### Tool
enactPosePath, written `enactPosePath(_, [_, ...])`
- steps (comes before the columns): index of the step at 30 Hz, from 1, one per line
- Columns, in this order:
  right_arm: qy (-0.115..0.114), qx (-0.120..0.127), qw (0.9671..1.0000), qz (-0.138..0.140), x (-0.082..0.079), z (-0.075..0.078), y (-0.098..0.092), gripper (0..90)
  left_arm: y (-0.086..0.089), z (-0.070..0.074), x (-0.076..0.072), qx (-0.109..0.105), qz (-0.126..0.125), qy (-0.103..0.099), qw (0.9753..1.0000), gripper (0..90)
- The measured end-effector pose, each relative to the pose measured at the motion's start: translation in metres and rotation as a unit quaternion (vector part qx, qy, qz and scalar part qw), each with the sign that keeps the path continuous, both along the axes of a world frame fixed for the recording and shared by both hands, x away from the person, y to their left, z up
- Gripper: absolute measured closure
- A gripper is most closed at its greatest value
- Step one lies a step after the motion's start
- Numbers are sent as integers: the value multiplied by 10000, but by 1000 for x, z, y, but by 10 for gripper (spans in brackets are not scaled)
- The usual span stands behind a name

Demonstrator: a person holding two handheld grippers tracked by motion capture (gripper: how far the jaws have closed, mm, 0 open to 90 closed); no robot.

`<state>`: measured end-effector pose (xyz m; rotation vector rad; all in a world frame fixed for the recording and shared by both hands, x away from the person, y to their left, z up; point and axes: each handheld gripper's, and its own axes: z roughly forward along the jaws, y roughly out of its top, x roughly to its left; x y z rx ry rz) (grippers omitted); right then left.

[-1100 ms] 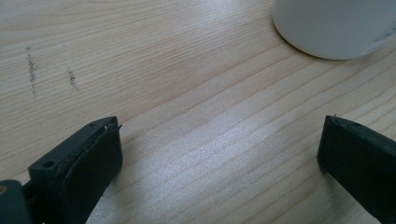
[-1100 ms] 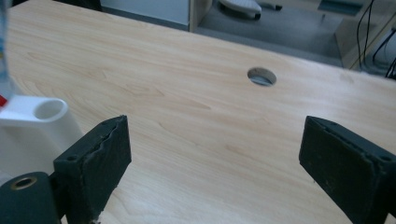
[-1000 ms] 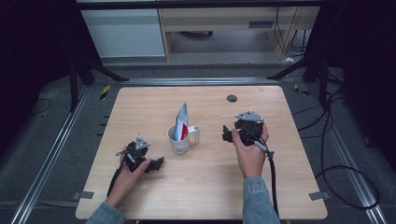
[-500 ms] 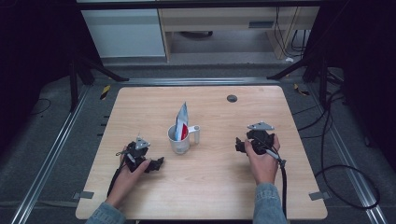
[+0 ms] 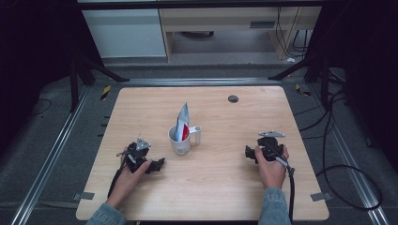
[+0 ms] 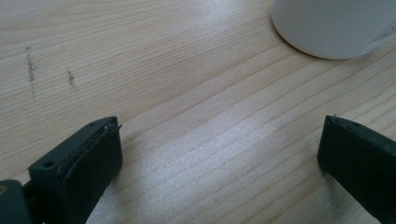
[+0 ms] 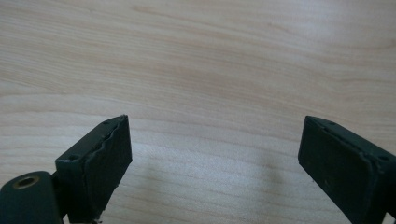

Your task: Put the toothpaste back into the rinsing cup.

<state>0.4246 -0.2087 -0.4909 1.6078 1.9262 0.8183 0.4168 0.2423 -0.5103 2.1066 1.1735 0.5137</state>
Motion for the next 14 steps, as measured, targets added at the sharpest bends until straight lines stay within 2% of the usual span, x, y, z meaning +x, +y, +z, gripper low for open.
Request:
enactPosePath(3, [59, -57, 9999, -70, 1, -10, -2, 100, 0, 0, 0, 2, 4, -4, 10000, 0])
enactPosePath(4, [40, -89, 9999, -116, 1, -15, -2, 132, 0, 0, 0, 0, -1, 0, 10000, 0])
enactPosePath(5, [-7, -105, 9999, -83, 1, -18, -3, 132, 0, 0, 0, 0, -2, -1, 10000, 0])
enactPosePath(6, [-143, 49, 9998, -100, 0, -21, -4, 124, 0, 0, 0, 3, 1, -4, 10000, 0])
enactPosePath(8, [-218, 16, 9997, -60, 1, -22, -6, 118, 0, 0, 0, 1, 3, -4, 10000, 0])
enactPosePath(10, [-177, 6, 9998, -58, 2, -23, -6, 70, 0, 0, 0, 0, 1, -1, 10000, 0])
enactPosePath(12, [-40, 27, 9998, -212, 4, -23, -7, 3, 0, 0, 0, 2, 0, -4, 10000, 0])
enactPosePath(14, [-37, 35, 9996, -291, 4, -23, -8, 3, 0, 0, 0, 11, -14, 0, 10000, 0])
